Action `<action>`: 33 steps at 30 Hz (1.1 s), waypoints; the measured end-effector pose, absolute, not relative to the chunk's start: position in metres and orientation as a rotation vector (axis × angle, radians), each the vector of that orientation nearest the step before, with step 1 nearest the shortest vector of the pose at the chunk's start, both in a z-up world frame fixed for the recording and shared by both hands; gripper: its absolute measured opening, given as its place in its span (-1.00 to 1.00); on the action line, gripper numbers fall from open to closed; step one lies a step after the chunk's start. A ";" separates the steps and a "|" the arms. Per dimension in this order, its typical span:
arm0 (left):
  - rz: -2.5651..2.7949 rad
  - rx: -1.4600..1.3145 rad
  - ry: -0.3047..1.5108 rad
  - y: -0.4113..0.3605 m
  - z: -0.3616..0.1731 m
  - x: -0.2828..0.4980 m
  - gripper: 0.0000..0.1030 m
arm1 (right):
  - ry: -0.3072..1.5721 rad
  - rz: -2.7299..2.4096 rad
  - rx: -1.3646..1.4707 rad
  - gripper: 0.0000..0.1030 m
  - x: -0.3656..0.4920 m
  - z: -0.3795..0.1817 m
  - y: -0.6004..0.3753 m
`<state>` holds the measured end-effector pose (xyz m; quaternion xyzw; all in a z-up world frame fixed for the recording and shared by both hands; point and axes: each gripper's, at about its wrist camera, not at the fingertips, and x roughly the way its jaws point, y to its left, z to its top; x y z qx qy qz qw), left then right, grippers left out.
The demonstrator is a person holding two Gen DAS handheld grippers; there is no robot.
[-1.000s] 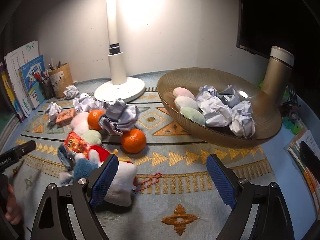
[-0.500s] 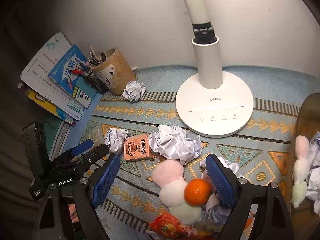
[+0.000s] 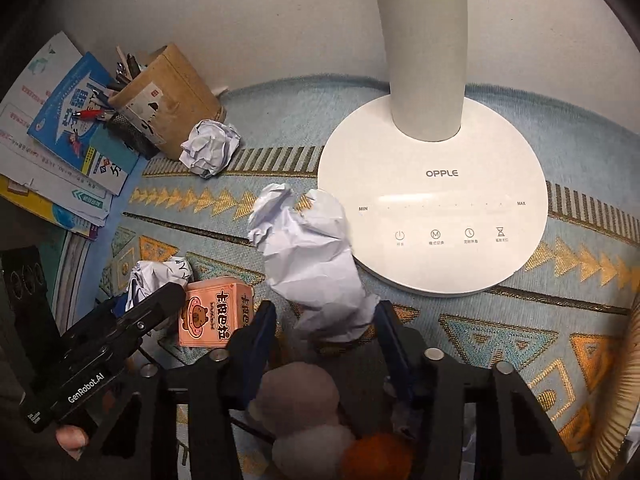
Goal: Organize objects
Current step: 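Grasp a paper ball by the orange box with left tool while right tool grasps another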
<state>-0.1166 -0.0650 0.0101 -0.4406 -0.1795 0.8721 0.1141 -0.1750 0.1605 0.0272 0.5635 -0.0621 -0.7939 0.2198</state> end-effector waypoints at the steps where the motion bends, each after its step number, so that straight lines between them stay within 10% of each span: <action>1: 2.562 -1.270 -0.526 -0.065 0.014 -0.114 -0.42 | -0.193 -2.196 1.535 -0.37 -0.172 0.032 0.162; 22: 2.636 -1.020 -0.408 -0.035 0.099 -0.025 -0.42 | -0.176 -2.341 1.194 -0.65 -0.054 0.138 0.216; 24: 2.643 -1.002 -0.377 -0.030 0.104 -0.018 -0.42 | -0.115 -2.314 1.232 -0.53 -0.052 0.132 0.207; 26: 2.650 -1.000 -0.366 -0.029 0.105 -0.013 -0.42 | -0.060 -2.297 1.252 0.21 -0.053 0.123 0.195; 28: 2.656 -0.998 -0.363 -0.031 0.103 -0.009 -0.42 | 0.026 -2.313 1.234 0.55 -0.054 0.115 0.180; 33: 2.659 -1.022 -0.362 -0.044 0.095 -0.008 -0.42 | 0.208 -2.320 1.282 0.55 -0.078 0.088 0.147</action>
